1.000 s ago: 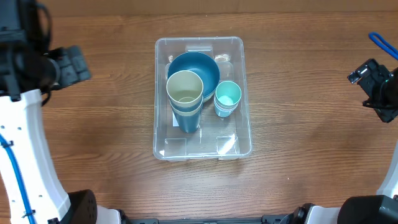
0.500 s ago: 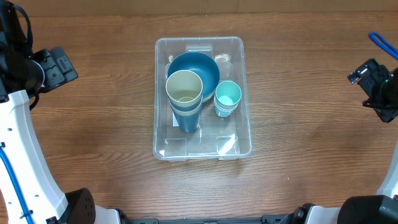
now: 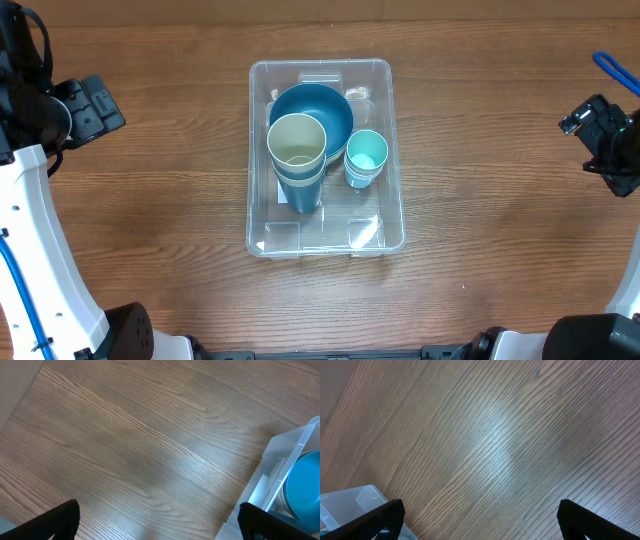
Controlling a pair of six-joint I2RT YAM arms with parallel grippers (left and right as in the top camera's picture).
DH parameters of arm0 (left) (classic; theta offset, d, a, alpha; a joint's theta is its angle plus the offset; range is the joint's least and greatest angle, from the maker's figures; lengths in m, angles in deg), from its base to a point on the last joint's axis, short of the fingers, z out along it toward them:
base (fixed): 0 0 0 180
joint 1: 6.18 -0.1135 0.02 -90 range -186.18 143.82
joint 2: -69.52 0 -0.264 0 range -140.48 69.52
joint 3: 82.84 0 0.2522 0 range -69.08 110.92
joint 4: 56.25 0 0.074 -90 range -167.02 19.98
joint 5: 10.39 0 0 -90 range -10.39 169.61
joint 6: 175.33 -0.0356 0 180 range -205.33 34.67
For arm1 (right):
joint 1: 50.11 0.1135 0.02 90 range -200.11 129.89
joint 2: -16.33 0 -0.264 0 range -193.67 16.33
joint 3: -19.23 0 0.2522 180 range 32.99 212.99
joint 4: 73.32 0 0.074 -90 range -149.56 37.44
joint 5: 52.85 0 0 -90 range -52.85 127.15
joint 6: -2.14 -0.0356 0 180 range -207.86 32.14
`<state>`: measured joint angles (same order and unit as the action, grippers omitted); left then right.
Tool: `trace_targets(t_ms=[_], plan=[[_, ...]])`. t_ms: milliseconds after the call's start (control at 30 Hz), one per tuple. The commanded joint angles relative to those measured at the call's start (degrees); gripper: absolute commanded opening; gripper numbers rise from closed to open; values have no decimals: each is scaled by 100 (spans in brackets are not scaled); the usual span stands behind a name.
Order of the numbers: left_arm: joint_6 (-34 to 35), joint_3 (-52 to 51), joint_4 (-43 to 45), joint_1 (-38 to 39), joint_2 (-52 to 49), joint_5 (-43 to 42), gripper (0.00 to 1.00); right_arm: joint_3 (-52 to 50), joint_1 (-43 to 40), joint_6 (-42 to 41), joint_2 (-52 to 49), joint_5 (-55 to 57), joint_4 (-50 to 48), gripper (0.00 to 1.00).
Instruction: Pack container
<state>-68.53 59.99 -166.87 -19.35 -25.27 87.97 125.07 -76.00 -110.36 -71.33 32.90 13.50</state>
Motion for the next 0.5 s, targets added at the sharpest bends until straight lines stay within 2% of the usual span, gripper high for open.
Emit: trace_targets(t_ms=[0, 467], plan=[[-26, 116, 7, -4, 39, -70, 100, 57, -17, -24, 17, 7, -33, 100], [-28, 116, 7, -4, 39, -70, 100, 57, 2, -4, 214, 435, -31, 100]])
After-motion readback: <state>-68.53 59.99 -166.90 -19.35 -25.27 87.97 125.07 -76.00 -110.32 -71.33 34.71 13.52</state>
